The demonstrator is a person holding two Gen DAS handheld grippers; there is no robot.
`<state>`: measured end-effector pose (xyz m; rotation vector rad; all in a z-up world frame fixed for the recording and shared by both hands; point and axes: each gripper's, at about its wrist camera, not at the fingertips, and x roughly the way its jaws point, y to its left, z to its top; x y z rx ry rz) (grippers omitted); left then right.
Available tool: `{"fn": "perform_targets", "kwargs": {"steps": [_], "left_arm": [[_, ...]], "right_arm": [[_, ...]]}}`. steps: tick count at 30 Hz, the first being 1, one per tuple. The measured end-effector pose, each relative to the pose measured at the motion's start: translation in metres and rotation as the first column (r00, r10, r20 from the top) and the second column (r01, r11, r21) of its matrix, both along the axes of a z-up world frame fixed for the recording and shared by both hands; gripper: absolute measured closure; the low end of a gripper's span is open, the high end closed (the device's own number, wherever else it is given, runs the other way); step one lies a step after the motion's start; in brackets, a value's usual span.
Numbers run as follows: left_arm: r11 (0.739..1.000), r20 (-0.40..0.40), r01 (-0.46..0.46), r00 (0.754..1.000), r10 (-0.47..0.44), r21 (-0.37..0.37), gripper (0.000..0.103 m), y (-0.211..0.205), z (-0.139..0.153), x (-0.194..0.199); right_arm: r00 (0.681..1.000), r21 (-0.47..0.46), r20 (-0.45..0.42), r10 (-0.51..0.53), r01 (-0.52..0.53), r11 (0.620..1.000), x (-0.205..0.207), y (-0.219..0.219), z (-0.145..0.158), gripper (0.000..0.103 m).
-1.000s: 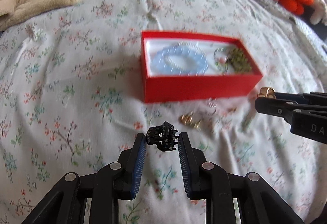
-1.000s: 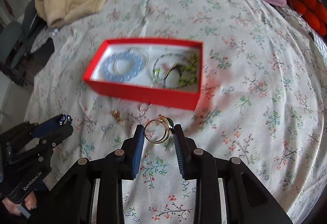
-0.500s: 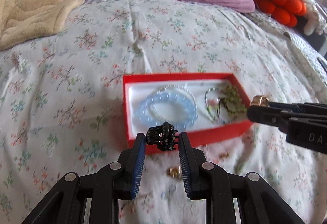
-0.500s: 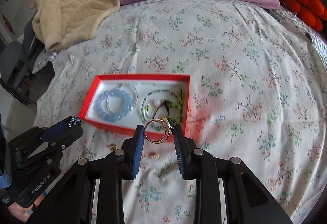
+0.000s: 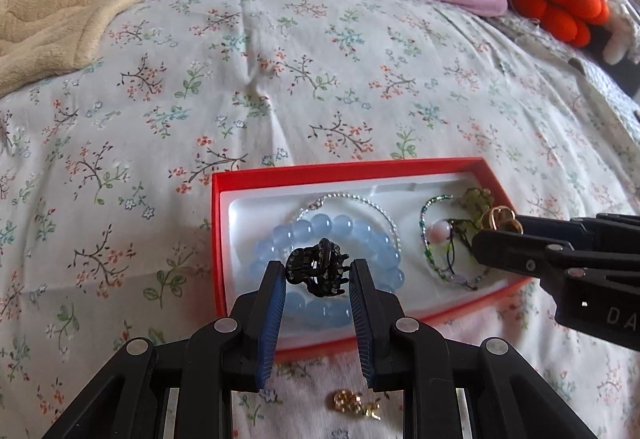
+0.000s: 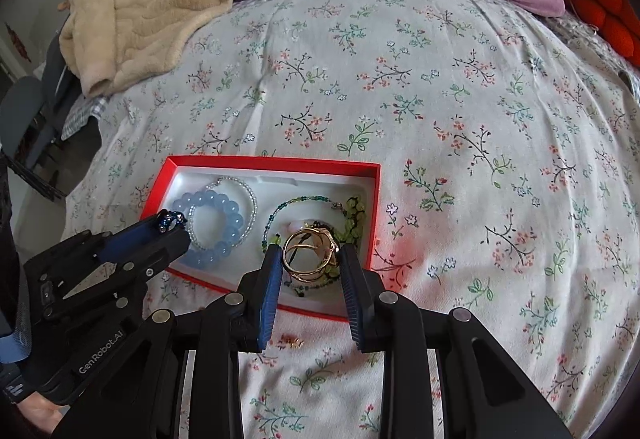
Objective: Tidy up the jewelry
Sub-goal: 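Carry the black clip to the red box with the left tool while the right tool carries the ring, then open the left tool to drop the clip in the box while the right tool drops the ring, then move both open tools back to the remaining jewelry beside the box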
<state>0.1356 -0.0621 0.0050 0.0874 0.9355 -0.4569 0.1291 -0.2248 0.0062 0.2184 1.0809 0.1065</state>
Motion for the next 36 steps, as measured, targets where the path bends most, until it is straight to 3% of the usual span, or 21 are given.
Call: {"fn": "perform_targets", "kwargs": {"steps": [13,17,24,30,36], "left_arm": [[1.000,0.003,0.005,1.000,-0.005,0.015,0.073,-0.007,-0.003,0.005],[0.999,0.031,-0.007,0.999,0.006,0.034,0.053,-0.004,0.004,0.000],[0.999,0.037,-0.029,0.999,0.028,0.040,0.034,0.006,0.017,-0.011],[0.996,0.045,-0.057,0.998,0.054,0.068,0.018,0.016,0.027,-0.029],[0.993,0.034,-0.087,0.996,0.085,0.082,0.011,0.026,0.032,-0.048]], "right_arm": [[1.000,0.006,-0.001,0.010,-0.010,1.000,0.005,-0.003,-0.004,0.071],[1.000,0.022,0.025,0.010,-0.010,1.000,0.001,-0.005,0.007,0.068],[0.998,0.015,0.068,0.014,-0.015,1.000,-0.015,-0.004,0.028,0.050],[0.998,-0.019,0.070,0.005,-0.004,1.000,-0.033,-0.004,0.035,0.037],[0.999,-0.053,0.047,0.008,-0.006,0.999,-0.053,0.000,0.037,0.032]]}}
